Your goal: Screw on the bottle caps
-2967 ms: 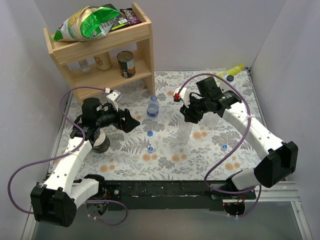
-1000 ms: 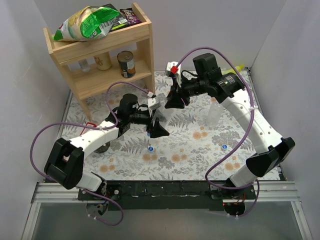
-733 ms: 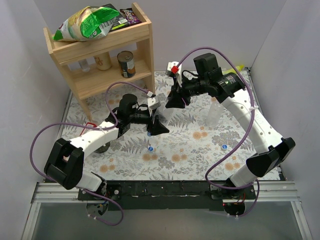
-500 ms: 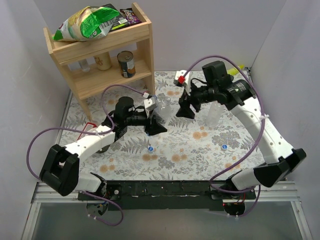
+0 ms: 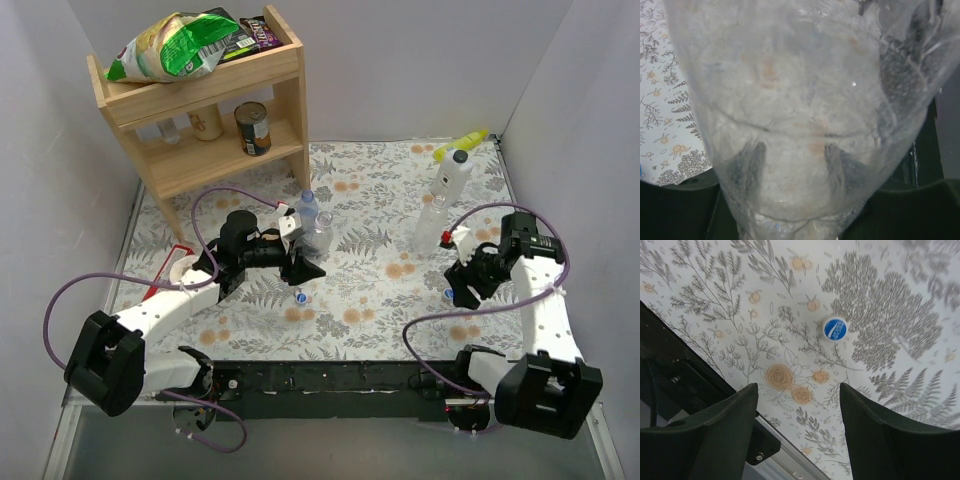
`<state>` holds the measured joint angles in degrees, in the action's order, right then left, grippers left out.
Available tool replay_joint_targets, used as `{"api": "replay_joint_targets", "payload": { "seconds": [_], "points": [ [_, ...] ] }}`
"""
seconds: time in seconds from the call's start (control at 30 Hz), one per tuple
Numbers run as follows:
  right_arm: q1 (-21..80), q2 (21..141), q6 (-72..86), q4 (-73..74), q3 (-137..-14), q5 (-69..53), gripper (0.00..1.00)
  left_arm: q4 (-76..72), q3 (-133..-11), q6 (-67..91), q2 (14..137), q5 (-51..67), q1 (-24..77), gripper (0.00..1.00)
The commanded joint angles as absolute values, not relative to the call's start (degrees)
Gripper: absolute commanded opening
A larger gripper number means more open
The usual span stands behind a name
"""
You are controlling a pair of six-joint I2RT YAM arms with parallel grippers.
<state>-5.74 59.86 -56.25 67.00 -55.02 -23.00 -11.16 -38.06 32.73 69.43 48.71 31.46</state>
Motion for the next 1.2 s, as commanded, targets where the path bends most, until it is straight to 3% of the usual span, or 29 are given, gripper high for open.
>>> {"api": "replay_joint_targets", "payload": {
  "seconds": [0.0, 0.13, 0.57, 0.87, 1.17],
  "points": [
    [-16.43, 64.5, -65.12, 61.0, -51.59, -23.81, 0.71, -11.6, -38.23, 31.99, 66.36, 47.38, 32.25, 0.0],
    [-17.49, 69.25, -68.1, 55.74, -48.53, -25.83, 0.69, -11.08, -38.06, 34.01, 66.27, 45.53, 32.34, 0.0],
    [-14.24, 71.02, -74.27, 44.04, -40.34, -26.28, 0.76, -5.36, -40.87, 32.08, 69.6, 44.03, 32.34, 0.0],
    [-9.93, 70.75, -71.46, 39.03, -36.48, -24.96, 0.63, -6.24, -42.28, 32.26, 72.51, 43.42, 32.34, 0.0],
    [-9.58, 73.91, -69.08, 36.3, -36.83, -23.47, 0.57, -6.15, -42.54, 32.61, 72.95, 43.42, 32.34, 0.0]
  ]
}}
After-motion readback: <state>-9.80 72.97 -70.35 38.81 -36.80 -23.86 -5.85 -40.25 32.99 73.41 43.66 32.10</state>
